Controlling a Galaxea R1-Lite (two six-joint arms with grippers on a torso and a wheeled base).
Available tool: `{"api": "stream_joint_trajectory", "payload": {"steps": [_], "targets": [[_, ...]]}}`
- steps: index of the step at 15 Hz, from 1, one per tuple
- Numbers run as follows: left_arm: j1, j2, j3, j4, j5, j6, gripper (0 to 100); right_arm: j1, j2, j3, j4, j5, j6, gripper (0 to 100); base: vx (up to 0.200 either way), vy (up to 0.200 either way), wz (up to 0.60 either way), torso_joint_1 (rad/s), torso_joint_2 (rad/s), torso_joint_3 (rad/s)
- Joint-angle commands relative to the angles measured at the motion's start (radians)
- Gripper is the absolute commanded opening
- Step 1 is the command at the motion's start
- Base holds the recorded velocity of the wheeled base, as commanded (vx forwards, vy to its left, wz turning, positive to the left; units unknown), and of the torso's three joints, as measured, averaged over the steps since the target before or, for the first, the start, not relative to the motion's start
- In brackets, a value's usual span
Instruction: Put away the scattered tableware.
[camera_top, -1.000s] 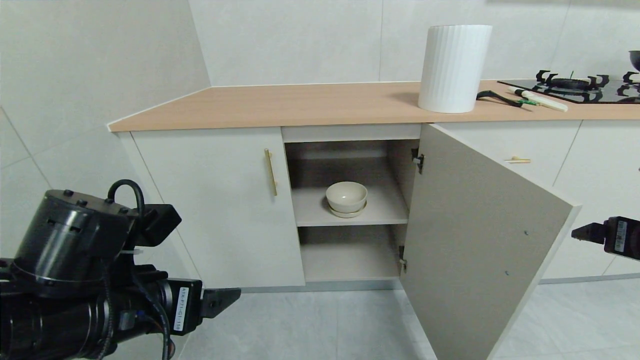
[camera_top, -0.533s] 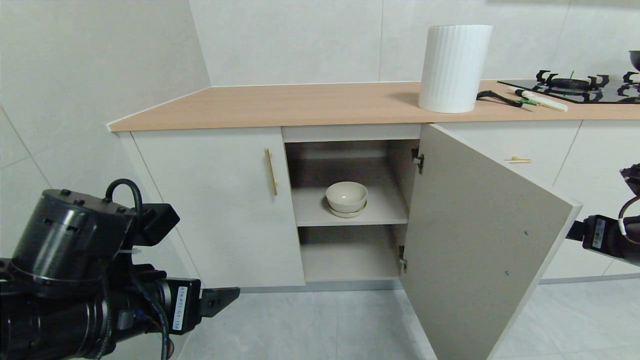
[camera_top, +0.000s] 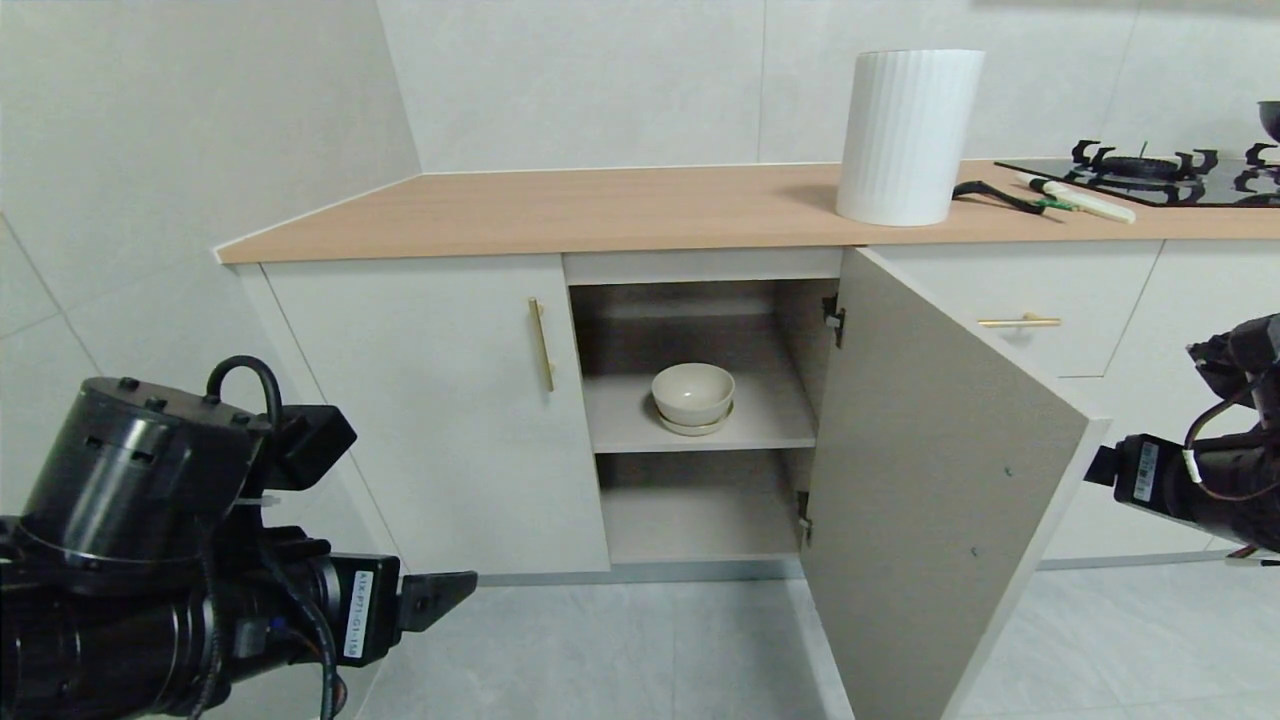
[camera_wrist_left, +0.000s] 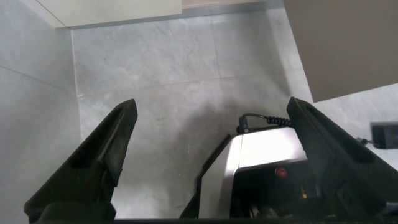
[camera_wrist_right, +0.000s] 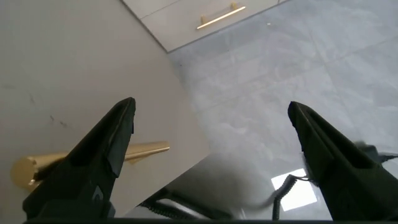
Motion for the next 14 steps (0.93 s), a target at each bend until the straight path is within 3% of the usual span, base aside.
{"api": "stream_joint_trajectory", "payload": {"steps": [1, 14], "targets": [[0.001, 0.001, 0.0, 0.0, 0.004, 0.0, 100, 0.055, 0.003, 0.002, 0.001, 0.002, 0.019, 100, 0.0, 0.0, 0.0, 0.0, 0.0, 0.0], [-0.001, -0.003, 0.0, 0.0, -0.004, 0.0, 100, 0.323, 0.112, -0.061, -0.041, 0.0, 0.03, 100, 0.0, 0.0, 0.0, 0.0, 0.0, 0.0]]}}
